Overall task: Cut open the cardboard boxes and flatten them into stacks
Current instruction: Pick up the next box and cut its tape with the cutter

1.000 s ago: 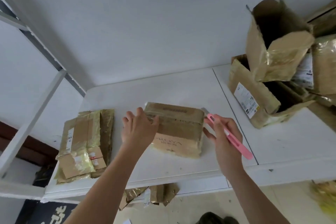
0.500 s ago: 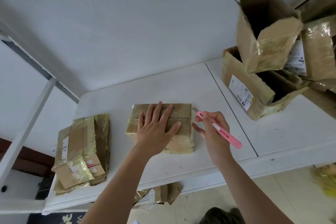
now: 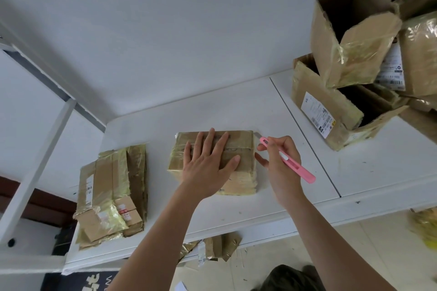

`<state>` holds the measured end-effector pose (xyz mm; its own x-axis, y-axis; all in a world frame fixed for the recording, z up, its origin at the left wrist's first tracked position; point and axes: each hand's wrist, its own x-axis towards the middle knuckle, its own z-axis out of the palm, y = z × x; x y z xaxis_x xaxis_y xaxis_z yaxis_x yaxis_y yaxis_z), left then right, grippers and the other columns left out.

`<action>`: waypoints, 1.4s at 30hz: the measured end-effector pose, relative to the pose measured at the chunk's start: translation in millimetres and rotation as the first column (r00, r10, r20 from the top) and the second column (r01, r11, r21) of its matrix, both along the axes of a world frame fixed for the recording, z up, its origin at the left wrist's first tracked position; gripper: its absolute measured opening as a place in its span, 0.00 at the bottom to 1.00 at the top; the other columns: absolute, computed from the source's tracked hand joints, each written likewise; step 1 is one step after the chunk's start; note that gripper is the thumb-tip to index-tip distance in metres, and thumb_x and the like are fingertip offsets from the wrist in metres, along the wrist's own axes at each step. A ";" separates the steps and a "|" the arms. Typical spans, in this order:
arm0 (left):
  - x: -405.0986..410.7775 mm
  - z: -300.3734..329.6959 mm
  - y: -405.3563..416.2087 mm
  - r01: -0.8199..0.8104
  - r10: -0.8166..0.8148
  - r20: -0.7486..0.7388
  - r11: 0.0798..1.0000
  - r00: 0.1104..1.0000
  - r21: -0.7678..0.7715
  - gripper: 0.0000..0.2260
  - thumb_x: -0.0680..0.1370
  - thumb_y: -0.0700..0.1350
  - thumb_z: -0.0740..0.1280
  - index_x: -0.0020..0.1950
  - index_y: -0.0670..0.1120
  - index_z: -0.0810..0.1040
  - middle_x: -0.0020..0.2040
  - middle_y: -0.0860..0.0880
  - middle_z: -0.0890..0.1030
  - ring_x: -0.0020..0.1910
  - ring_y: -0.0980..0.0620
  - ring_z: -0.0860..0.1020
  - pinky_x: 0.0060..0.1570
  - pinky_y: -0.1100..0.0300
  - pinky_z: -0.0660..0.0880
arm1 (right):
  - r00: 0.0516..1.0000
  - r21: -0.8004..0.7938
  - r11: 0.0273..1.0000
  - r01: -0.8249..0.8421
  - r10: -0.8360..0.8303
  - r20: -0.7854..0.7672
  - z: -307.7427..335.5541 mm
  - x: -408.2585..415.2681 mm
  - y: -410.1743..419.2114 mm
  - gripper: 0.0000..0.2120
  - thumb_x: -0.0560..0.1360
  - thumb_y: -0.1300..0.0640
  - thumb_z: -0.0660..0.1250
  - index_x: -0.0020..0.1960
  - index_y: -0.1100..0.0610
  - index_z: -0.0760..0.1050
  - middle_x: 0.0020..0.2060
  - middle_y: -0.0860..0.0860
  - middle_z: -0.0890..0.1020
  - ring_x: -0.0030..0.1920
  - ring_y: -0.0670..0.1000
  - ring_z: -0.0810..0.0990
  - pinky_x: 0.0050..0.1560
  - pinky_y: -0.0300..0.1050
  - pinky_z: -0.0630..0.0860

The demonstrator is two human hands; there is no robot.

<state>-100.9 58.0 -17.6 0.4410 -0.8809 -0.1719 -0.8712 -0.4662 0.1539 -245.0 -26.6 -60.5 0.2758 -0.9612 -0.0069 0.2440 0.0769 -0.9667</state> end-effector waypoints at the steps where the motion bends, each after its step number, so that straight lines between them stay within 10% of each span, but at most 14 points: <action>1: -0.1 0.5 -0.1 0.003 -0.003 -0.002 1.000 1.000 0.008 0.30 0.80 0.67 0.48 0.79 0.62 0.42 0.80 0.56 0.40 0.78 0.53 0.37 0.76 0.47 0.35 | 1.000 -0.019 1.000 -0.003 0.003 -0.017 0.7 -0.3 -1.2 0.07 0.80 0.57 0.64 0.42 0.52 0.72 0.40 0.54 0.82 0.48 0.53 0.83 0.54 0.68 0.78; 34: -2.2 1.6 0.0 0.018 -0.016 -0.030 0.998 0.999 0.052 0.29 0.81 0.65 0.47 0.78 0.63 0.39 0.80 0.55 0.37 0.78 0.54 0.34 0.75 0.47 0.33 | 0.965 -0.221 0.952 -0.214 0.171 -0.197 3.0 -48.2 38.7 0.07 0.75 0.53 0.65 0.38 0.49 0.73 0.33 0.53 0.81 0.34 0.56 0.80 0.39 0.64 0.78; 42: -7.5 8.0 7.8 -0.236 0.233 -0.041 0.965 0.972 -0.113 0.43 0.73 0.74 0.54 0.80 0.54 0.44 0.80 0.50 0.43 0.79 0.45 0.42 0.76 0.47 0.39 | 0.983 -0.260 0.957 -0.133 0.093 -0.158 36.5 -29.4 -11.1 0.07 0.80 0.58 0.65 0.45 0.59 0.71 0.40 0.51 0.82 0.46 0.47 0.83 0.47 0.37 0.76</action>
<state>-108.4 65.8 -9.7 0.6339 -0.7682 -0.0892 -0.7345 -0.6342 0.2416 -274.4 -37.7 -24.0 0.3976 -0.8956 0.1995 0.1065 -0.1709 -0.9795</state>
